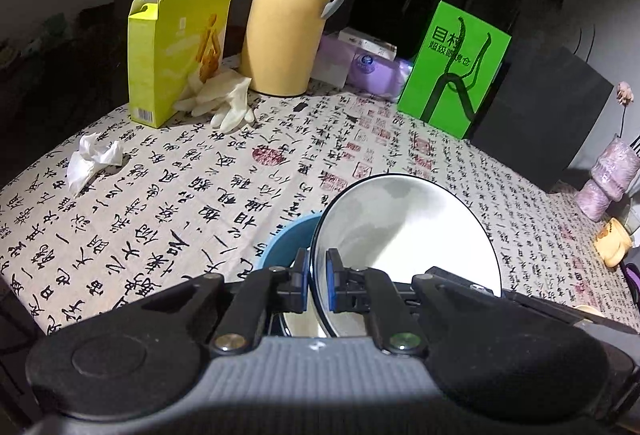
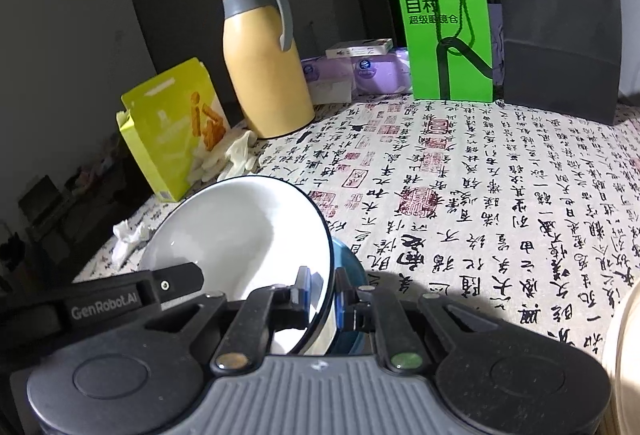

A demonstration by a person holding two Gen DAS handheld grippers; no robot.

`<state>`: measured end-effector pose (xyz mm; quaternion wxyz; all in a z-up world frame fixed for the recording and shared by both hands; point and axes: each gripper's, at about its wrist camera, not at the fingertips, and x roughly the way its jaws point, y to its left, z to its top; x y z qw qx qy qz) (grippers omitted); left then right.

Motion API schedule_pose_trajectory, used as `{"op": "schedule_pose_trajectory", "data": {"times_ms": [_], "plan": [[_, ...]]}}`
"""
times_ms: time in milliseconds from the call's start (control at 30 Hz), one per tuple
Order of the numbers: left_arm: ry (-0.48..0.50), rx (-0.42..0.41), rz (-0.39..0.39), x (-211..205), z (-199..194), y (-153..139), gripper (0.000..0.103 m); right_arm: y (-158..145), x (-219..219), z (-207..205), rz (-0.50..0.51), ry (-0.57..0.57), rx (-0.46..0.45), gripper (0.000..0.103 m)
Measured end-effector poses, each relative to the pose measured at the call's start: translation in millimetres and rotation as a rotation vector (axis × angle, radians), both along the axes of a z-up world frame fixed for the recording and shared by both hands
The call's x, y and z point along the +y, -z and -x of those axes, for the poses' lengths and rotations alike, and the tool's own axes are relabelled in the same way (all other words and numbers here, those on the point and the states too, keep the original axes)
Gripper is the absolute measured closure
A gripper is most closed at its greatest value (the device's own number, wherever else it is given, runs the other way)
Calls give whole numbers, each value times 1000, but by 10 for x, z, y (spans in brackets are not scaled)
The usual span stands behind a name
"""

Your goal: Organize plates and bowls

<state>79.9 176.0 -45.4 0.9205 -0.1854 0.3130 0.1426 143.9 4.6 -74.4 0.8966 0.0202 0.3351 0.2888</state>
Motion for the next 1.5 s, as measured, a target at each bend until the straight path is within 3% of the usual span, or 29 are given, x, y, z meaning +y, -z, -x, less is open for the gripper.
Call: {"op": "schedule_pose_trajectory", "data": {"times_ms": [867,1433,1500], "plan": [[-1,44,28,65,-38,176,95,133,95,45,87,-30,-94,92],[-8,45,38,72,-51,176,94,73,-36,-9,5,-55,-55,89],[-9,46,46,80,-52,175,94,66,-52,0,6,-53,-56,94]]}}
